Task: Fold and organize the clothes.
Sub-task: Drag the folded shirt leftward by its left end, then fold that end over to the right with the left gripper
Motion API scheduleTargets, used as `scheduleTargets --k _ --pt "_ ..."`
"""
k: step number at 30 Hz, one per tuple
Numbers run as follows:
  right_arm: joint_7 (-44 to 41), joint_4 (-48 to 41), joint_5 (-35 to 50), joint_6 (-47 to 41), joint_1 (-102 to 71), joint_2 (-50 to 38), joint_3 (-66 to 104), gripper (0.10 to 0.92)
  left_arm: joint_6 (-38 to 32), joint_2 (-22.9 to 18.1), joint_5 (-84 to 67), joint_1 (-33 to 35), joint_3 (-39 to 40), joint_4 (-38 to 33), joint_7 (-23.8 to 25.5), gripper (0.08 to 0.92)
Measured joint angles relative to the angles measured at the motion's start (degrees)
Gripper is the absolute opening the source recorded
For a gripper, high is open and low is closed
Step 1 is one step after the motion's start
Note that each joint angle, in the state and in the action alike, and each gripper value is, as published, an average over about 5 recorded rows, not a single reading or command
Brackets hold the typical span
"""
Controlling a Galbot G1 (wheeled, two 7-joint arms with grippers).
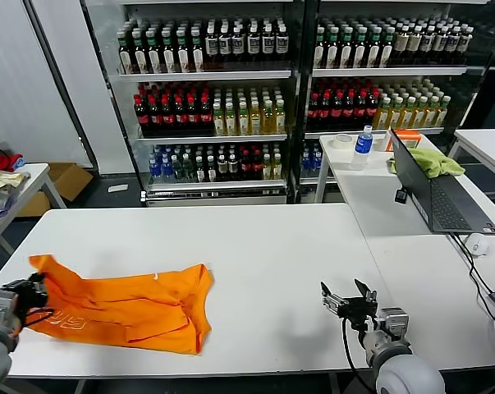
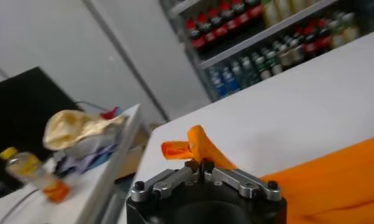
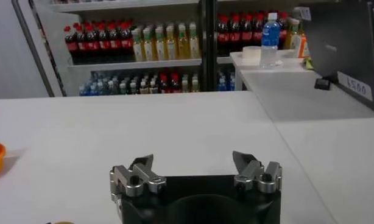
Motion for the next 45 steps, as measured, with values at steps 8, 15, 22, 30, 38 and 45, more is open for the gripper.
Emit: scheduleTargets --k 8,15,22,30,38,45 --pt "0.1 0.4 -0.7 0.0 -0.5 0.6 0.4 0.823 0.9 -0.9 -3.0 -1.6 5.5 -5.7 0.3 0.098" --pt "0.3 0.9 -1.1 -0.2 -0.7 1.0 0.8 0.823 1.2 -2.6 -3.5 -4.4 11.5 -6.9 1.1 0.098" --pt "0.5 1.1 -1.4 -0.4 -0.6 1.3 0.6 0.823 0.9 -5.5 -3.6 -8.3 17.5 -6.5 1.7 0.098" --pt "0.6 1.4 -1.6 -0.4 -1.2 1.3 1.1 0.823 0.6 -8.6 -4.3 -13.4 23.6 -4.9 1.0 0.098" --pt "0.8 1.5 -1.7 -0.7 -1.0 1.5 0.8 0.823 0.2 -11.0 -5.7 -16.9 27.8 -3.8 0.7 0.098" --pt "0.9 1.3 -1.8 -0.8 -0.7 1.5 0.5 0.823 0.1 -12.3 -6.4 -18.6 30.1 -2.7 0.8 0.098"
